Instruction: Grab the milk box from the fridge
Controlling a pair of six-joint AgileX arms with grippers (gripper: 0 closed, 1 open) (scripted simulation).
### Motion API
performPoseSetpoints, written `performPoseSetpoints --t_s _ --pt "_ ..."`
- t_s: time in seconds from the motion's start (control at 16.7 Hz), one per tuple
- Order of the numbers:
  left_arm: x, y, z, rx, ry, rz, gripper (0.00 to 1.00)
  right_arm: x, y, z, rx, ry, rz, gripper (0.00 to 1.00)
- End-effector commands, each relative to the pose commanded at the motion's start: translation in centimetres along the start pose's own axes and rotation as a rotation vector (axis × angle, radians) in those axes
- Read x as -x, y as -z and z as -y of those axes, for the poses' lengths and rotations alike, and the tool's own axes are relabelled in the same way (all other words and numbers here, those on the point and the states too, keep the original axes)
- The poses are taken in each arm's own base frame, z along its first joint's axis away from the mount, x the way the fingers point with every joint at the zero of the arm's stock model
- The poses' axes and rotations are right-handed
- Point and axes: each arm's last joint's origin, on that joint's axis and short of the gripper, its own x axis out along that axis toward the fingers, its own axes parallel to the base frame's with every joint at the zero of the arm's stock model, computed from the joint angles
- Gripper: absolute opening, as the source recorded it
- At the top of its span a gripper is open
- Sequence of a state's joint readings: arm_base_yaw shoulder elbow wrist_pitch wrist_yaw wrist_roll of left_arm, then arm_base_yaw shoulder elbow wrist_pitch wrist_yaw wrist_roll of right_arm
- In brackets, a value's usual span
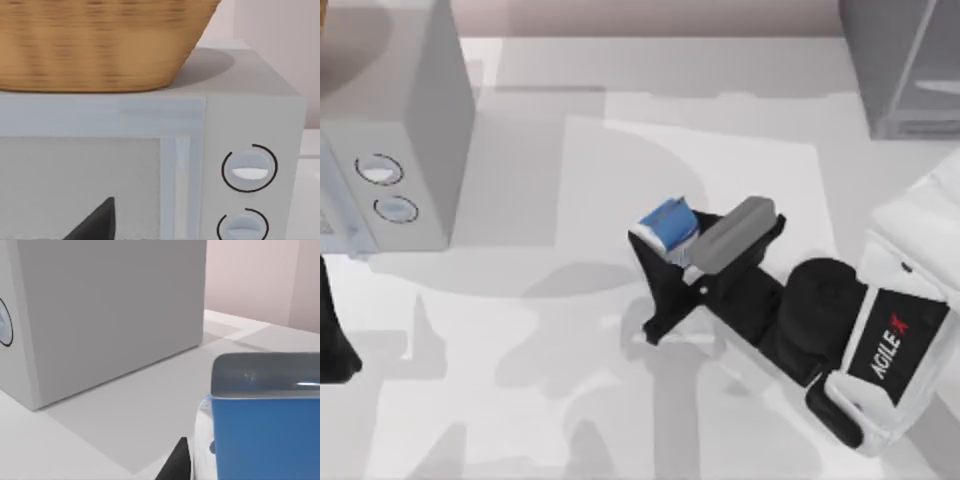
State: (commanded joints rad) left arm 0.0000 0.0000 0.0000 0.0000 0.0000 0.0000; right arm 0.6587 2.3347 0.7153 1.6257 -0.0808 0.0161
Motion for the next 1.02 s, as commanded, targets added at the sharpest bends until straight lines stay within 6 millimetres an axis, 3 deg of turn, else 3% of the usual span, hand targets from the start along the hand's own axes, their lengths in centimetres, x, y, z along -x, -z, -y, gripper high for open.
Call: performPoseSetpoints --t_s 0.66,1.02 --pt "0.0 0.0 0.0 0.0 0.0 0.0 1.0 0.0 0.0 0.0 0.0 0.0 0.0 0.98" --pt "0.0 0.0 0.0 0.0 0.0 0.0 1.0 0.0 0.0 0.0 0.0 0.0 0.0 1.0"
